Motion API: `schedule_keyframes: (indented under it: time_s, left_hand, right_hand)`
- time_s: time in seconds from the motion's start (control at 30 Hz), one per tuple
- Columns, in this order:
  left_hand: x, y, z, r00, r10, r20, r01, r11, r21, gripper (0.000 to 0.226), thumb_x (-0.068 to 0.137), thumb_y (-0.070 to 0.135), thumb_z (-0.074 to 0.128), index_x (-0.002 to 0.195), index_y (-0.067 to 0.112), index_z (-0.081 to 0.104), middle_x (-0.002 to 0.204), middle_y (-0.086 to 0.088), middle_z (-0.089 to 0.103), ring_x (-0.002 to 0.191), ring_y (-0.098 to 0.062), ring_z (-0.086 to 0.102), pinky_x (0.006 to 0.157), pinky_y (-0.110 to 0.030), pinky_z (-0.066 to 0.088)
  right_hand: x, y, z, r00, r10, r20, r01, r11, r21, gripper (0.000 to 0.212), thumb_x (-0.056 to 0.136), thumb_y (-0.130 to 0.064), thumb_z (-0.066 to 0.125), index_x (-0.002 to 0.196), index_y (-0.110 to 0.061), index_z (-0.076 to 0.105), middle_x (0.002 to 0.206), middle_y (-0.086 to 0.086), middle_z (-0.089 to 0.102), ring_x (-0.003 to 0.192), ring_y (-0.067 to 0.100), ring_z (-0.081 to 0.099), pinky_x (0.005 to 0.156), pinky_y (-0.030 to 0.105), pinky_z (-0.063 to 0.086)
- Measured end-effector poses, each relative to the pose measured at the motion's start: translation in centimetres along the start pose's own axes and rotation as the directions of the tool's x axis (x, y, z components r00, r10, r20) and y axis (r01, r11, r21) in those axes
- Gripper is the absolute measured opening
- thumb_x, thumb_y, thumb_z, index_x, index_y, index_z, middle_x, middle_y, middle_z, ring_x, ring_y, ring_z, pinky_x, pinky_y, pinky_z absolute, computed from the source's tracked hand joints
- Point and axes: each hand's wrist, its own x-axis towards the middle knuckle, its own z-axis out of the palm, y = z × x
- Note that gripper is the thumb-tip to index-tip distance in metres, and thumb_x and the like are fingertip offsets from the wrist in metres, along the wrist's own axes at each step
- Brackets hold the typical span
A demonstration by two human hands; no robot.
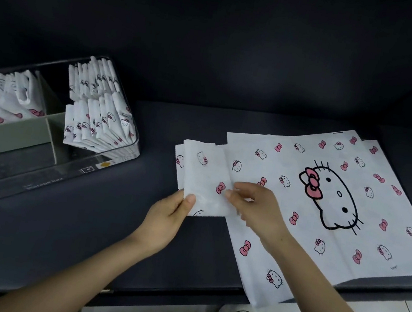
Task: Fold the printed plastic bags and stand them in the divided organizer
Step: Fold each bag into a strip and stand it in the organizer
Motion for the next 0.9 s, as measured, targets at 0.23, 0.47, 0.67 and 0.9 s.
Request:
schedule_keyframes:
  time_s: [0.23, 0.47, 0.67, 0.9]
  left_hand:
    - [0.6, -0.1, 0.5, 0.993, 0.016, -0.12, -0.013, 0.999, 0.032, 0.054, 0.101, 0.021, 0.04, 0.146, 0.046, 0.025, 0.097, 0.008, 0.056, 0.091, -0.029, 0.059, 0.072, -0.013, 0.042]
    - [0.9, -0.1, 0.2, 0.99, 0.049, -0.132, -0.045, 0.999, 0.03, 0.054, 0.101, 0.017, 0.038, 0.142, 0.051, 0.029, 0.094, 0.003, 0.056, 0.076, -0.021, 0.05, 0.063, -0.011, 0.038]
    - [0.7, -0.2, 0.5, 0.984, 0.052, -0.171, -0.051, 0.999, 0.009, 0.052, 0.102, 0.02, 0.04, 0.143, 0.048, 0.025, 0.09, 0.018, 0.06, 0.084, -0.027, 0.057, 0.069, -0.009, 0.042]
    - [0.4, 0.2, 0.7, 0.978, 0.06, -0.201, -0.051, 0.998, 0.048, 0.045, 0.101, 0.023, 0.041, 0.141, 0.043, 0.033, 0.095, -0.017, 0.064, 0.08, -0.033, 0.058, 0.074, -0.032, 0.047]
  right_hand:
    - [1.7, 0.2, 1.6, 0.992, 0.025, -0.127, -0.027, 1.0, -0.008, 0.049, 0.083, -0.022, 0.071, 0.05, -0.01, 0.037, 0.046, -0.007, 0.025, 0.053, 0.017, 0.024, 0.057, 0.03, 0.021]
    - [2.0, 0.0, 2.5, 0.962, -0.085, -0.259, 0.053, 0.99, -0.128, 0.025, 0.084, -0.034, 0.068, 0.071, -0.015, 0.058, 0.059, -0.011, 0.055, 0.053, 0.006, 0.044, 0.058, 0.023, 0.032]
    - [1.0, 0.2, 2.5, 0.947, -0.156, -0.281, 0.157, 0.987, -0.017, 0.015, 0.086, -0.031, 0.067, 0.076, -0.022, 0.061, 0.056, -0.008, 0.056, 0.053, 0.008, 0.043, 0.062, 0.023, 0.037]
    - [1.1, 0.7, 2.6, 0.949, -0.182, -0.256, 0.182, 0.983, -0.023, 0.015, 0.089, -0.032, 0.064, 0.079, -0.024, 0.058, 0.066, 0.0, 0.062, 0.057, 0.008, 0.044, 0.065, 0.025, 0.041]
